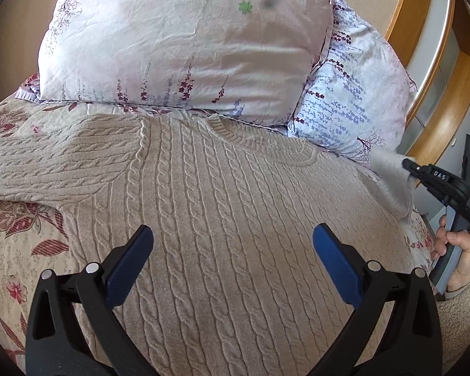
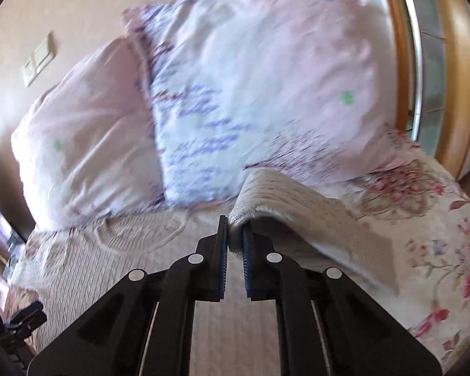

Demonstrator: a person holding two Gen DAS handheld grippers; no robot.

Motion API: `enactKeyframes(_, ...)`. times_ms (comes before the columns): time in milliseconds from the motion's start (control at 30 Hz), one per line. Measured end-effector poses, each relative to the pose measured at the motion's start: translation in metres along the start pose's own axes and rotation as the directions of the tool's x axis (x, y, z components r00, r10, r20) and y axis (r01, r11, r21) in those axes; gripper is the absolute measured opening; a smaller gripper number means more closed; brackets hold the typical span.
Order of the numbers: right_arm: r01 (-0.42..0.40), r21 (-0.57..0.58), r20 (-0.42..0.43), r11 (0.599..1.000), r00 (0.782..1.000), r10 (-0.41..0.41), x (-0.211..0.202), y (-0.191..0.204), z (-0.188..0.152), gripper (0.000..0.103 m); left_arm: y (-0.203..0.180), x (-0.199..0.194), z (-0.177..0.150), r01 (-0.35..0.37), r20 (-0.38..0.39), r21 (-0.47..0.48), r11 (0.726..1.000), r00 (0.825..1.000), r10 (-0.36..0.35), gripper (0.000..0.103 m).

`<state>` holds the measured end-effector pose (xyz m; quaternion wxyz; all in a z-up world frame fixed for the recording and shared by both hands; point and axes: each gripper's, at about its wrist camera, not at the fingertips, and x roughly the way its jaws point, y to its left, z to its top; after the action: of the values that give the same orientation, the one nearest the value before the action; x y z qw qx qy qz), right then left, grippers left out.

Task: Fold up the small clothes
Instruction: 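Fold the held sleeve across the sweater body with the right tool, release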

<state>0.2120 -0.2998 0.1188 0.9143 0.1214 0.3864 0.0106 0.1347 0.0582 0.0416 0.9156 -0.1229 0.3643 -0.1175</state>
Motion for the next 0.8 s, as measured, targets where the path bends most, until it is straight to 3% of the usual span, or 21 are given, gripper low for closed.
enactKeyframes(100,-0.051,-0.074,-0.137,0.996,0.990,0.041,0.031,0.037,-0.032,0.009,0.003,-0.003,-0.001,-0.007,0.000,-0.001,1.000,1.000,0.007,0.101)
enactKeyframes(233,-0.083,-0.109,-0.243,0.991,0.968,0.054,0.047,0.057,-0.063,0.011,0.005,-0.007,0.002,-0.015,-0.001,0.008,1.000,1.000,0.015,0.101)
enactKeyframes(300,-0.113,-0.054,-0.262,0.992,0.960,0.095,0.045,0.051,-0.065,0.021,0.006,-0.007,0.003,-0.009,-0.004,0.008,1.000,1.000,0.009,0.101)
enactKeyframes(367,-0.161,0.041,-0.258,0.986,0.952,0.167,0.035,0.038,-0.063,0.049,0.006,-0.006,0.003,0.002,-0.010,0.002,1.000,1.000,-0.002,0.101)
enactKeyframes(433,-0.180,0.152,-0.229,0.972,0.950,0.211,0.025,0.020,-0.058,0.055,0.006,-0.003,0.004,0.021,-0.024,-0.008,1.000,0.999,-0.021,0.101)
enactKeyframes(533,-0.194,0.319,-0.186,0.928,0.947,0.262,0.021,-0.009,-0.049,0.055,0.004,0.001,0.004,0.045,-0.040,-0.013,0.999,0.998,-0.045,0.101)
enactKeyframes(633,-0.142,0.459,-0.164,0.877,0.957,0.240,0.023,-0.043,-0.049,0.055,0.003,0.002,0.003,0.059,-0.041,-0.008,0.998,0.997,-0.059,0.101)
enactKeyframes(700,-0.108,0.514,-0.150,0.851,0.965,0.213,0.023,-0.060,-0.048,0.049,0.003,0.001,0.002,0.068,-0.040,-0.007,0.998,0.997,-0.068,0.101)
enactKeyframes(800,-0.056,0.512,-0.138,0.857,0.980,0.146,0.022,-0.068,-0.044,0.032,0.005,0.001,0.002,0.069,-0.034,-0.002,0.998,0.997,-0.069,0.101)
